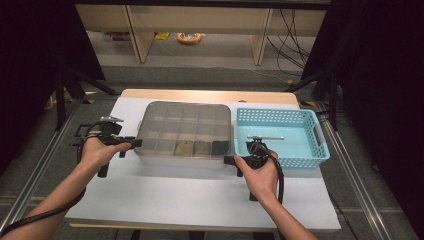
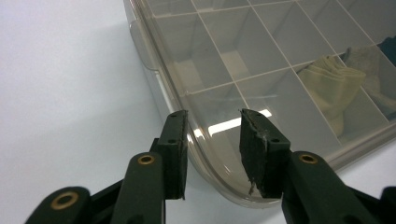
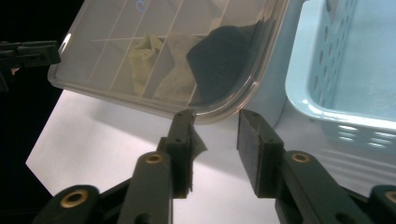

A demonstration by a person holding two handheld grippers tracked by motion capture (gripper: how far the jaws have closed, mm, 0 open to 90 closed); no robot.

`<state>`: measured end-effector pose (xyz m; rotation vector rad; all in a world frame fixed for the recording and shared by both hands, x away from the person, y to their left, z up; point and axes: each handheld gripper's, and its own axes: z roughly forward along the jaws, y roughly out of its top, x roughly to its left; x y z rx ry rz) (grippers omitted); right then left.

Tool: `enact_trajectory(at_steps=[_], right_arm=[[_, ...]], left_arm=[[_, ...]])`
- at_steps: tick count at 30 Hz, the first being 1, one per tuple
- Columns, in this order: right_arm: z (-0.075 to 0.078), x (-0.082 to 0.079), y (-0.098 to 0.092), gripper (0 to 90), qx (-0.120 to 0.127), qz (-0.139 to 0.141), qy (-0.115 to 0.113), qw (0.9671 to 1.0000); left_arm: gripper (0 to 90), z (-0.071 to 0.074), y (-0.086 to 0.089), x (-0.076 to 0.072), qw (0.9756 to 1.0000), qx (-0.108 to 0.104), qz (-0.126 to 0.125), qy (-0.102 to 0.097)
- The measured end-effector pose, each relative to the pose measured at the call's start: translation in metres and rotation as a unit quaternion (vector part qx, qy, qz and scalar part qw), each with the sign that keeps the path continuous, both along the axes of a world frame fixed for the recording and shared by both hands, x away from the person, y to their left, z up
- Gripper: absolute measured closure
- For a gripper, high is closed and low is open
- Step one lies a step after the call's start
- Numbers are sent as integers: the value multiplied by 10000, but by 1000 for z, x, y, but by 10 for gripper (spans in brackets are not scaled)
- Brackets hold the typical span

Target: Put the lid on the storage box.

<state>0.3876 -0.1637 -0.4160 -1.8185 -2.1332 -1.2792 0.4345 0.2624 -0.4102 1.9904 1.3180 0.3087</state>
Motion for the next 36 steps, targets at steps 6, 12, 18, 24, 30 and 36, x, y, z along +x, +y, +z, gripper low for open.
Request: enact_trajectory(at_steps=[6, 12, 18, 24, 30, 36], right_arm=[[6, -1, -5, 813, -102, 50, -247, 9996], [6, -4, -9, 893, -198, 53, -225, 9995], [4, -2, -10, 900, -274, -1, -304, 9992], [8, -4, -3, 894, -91, -58, -246, 9996], [6, -1, -1, 892, -224, -113, -204, 9995], [7, -2, 1, 891, -147, -91, -161, 9997]], left_arm=[[661, 5, -1, -10, 9999, 88, -36, -128], [803, 16, -5, -32, 9995, -162, -162, -230], [865, 6, -18, -48, 9981, -147, -598, 90], [874, -5, -22, -42, 9983, -177, -560, 51], [884, -3, -18, -39, 9984, -94, -548, 100], [876, -3, -22, -39, 9985, -94, -530, 72]])
